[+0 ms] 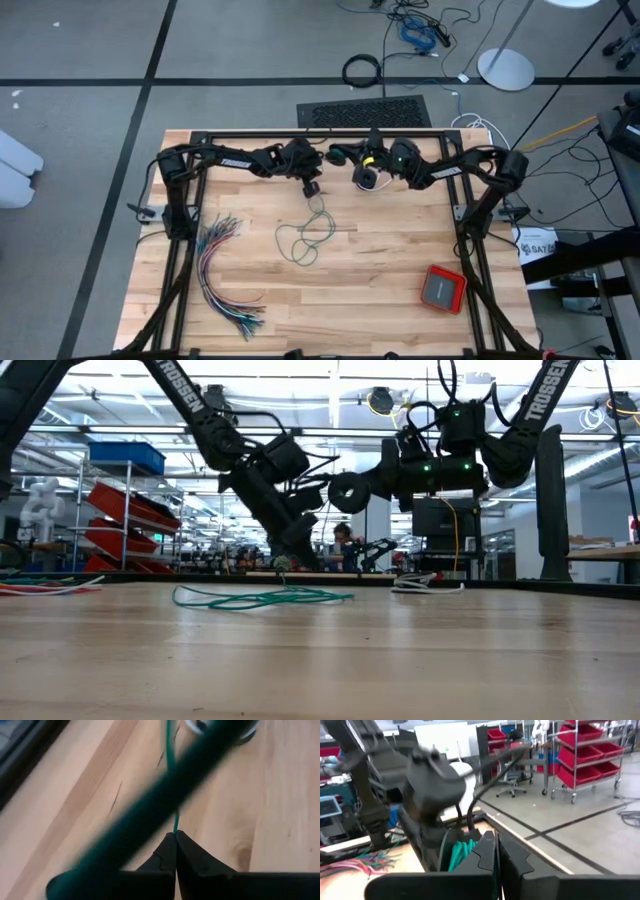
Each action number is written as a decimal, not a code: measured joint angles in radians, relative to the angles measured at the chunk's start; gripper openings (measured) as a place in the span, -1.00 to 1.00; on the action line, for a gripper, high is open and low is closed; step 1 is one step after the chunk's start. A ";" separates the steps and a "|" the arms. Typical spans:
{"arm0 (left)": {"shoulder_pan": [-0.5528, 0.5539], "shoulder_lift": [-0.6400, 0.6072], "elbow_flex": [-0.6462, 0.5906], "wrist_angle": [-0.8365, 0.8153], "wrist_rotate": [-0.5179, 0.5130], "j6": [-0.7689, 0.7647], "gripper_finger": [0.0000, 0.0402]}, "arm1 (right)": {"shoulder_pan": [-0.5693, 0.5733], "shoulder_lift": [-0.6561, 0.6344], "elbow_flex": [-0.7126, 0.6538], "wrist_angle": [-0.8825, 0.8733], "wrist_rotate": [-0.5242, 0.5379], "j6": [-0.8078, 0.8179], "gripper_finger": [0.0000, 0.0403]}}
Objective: Coil cords
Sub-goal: Coil the green wire onto the spool
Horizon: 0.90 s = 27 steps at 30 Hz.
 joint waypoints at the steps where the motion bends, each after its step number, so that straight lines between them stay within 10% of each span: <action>1: 0.004 0.000 -0.013 0.013 0.007 -0.011 -1.00 | 0.000 -0.009 0.000 0.001 0.000 0.000 -1.00; 16: -0.023 0.000 -0.042 0.153 0.088 -0.068 -0.98 | 0.000 -0.061 -0.006 0.021 -0.001 0.009 -1.00; 27: -0.038 -0.006 -0.042 0.123 0.052 -0.083 -0.55 | -0.016 -0.061 -0.006 0.026 0.004 0.004 -1.00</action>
